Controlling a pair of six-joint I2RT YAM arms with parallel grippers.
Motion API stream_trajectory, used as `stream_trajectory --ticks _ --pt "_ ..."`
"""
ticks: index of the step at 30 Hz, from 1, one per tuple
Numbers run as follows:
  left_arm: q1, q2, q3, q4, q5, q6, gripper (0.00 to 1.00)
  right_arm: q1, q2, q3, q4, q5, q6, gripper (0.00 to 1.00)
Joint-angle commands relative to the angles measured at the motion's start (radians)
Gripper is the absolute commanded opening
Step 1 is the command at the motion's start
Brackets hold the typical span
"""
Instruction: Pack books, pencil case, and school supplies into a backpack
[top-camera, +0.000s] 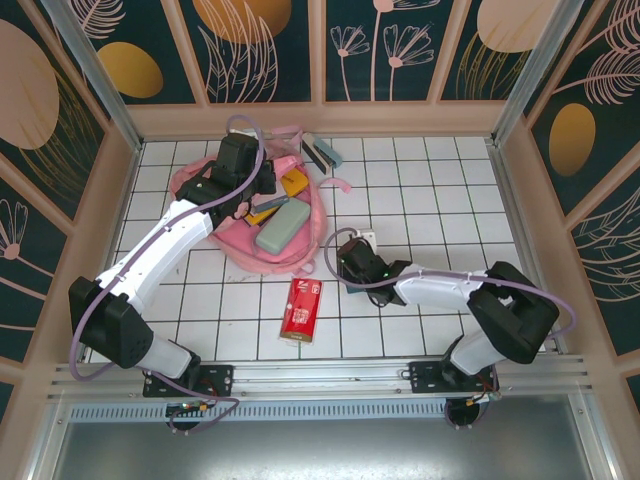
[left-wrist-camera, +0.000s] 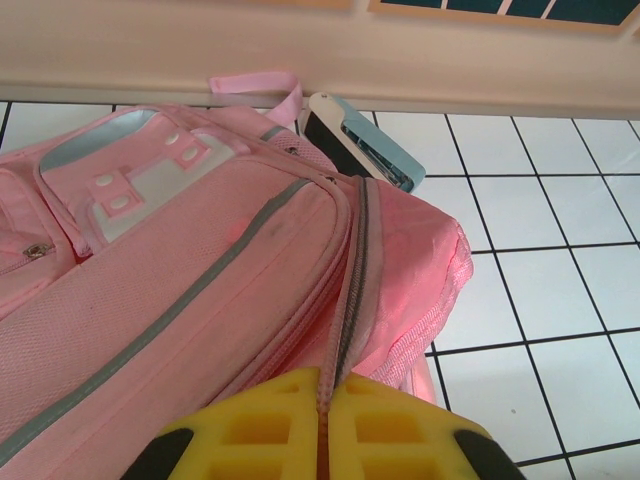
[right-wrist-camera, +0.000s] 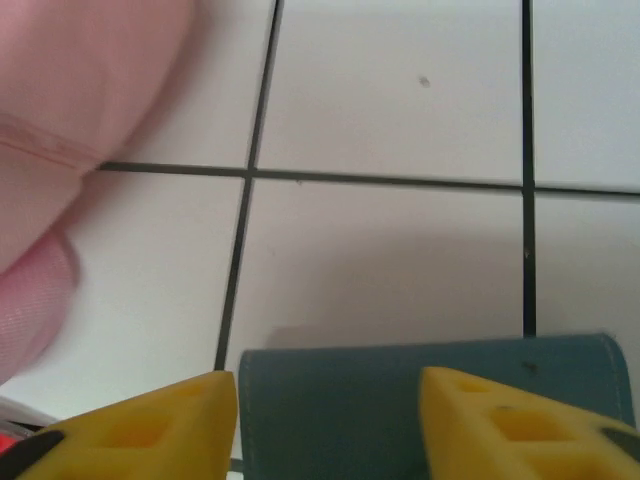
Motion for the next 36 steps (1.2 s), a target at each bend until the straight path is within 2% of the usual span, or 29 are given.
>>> stream_trajectory --ticks 1,5,8,14,18,21,36 --pt "0.004 -0.008 0.010 0.102 -0.007 -0.010 0.10 -0.005 -0.044 0.017 -0.042 0.026 -0.002 0.63" --pt "0.003 -0.006 0.011 0.102 -0.008 -0.008 0.10 -0.005 -0.102 -0.007 -0.102 0.016 0.067 0.64" --pt "0.003 -0.008 0.011 0.102 -0.007 -0.008 0.10 -0.002 -0.154 -0.054 -0.127 -0.044 0.136 0.65" --pt "0.003 -0.006 0.013 0.102 -0.004 -0.010 0.10 0.085 -0.208 -0.157 -0.140 -0.084 0.287 0.79" --pt "0.003 -0.005 0.014 0.102 0.005 -0.013 0.10 0.091 -0.182 -0.196 -0.095 -0.111 0.324 0.87" --pt "0.003 -0.009 0.012 0.103 0.002 -0.013 0.10 0.071 -0.142 -0.184 -0.060 -0.113 0.310 0.98" --pt "0.003 -0.009 0.013 0.102 0.000 -0.006 0.09 -0.094 0.074 -0.004 0.075 -0.118 0.060 0.99"
